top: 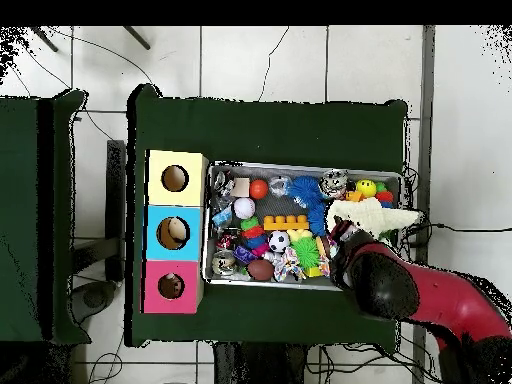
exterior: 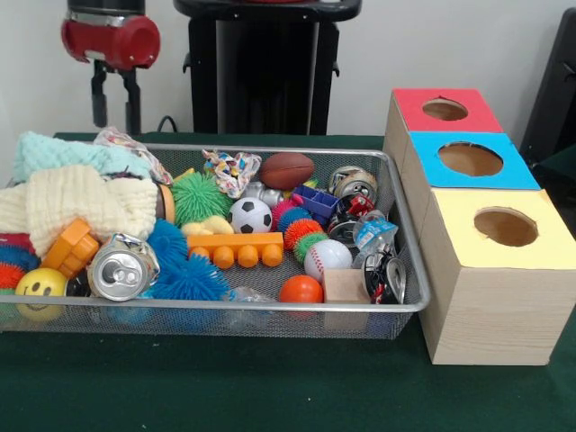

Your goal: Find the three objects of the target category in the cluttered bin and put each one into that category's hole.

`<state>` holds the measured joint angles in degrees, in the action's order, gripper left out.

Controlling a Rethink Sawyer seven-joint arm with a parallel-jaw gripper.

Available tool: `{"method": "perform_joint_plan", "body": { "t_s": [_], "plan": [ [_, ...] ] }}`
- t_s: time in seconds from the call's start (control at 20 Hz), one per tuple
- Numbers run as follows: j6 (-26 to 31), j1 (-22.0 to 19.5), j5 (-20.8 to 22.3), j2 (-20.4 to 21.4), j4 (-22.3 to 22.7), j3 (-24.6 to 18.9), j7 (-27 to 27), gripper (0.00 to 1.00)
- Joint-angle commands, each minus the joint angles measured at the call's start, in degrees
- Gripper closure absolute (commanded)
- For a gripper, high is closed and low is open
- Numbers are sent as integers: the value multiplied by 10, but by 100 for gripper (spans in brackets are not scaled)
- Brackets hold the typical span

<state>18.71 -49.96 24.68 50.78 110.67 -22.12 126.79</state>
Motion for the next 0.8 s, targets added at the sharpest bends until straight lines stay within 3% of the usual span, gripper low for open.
{"method": "perform_joint_plan", "body": {
  "t_s": [0.05,0.35,0.5,0.65,0.8],
  "plan": [
    [-21,32,39,-37,53,-20,-11,0],
    [-69,83,44,-55,43,42,48,0],
    [-108,130,36,-67,36,100,101,0],
    [-162,196,-34,-98,35,182,192,0],
    [-180,223,-107,-119,35,218,224,0]
  ]
}}
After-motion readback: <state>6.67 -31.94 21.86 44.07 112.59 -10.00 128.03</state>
